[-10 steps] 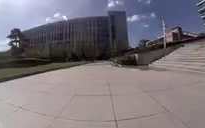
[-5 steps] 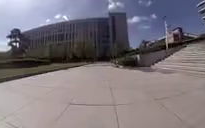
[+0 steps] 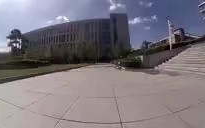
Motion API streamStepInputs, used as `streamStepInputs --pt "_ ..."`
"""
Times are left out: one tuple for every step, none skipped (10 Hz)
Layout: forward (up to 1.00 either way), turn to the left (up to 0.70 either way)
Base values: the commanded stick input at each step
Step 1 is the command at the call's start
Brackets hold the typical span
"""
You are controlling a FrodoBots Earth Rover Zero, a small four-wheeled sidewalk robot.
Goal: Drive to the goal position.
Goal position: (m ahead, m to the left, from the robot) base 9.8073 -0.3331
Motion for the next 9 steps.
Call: streamStepInputs --pt "0.70 0.00" --pt "0.70 0.00" --pt "0.70 0.00" --pt "0.70 0.00" --pt "0.70 0.00" --pt "0.70 0.00" --pt "0.70 0.00" --pt "0.70 0.00" --pt "0.70 0.00"
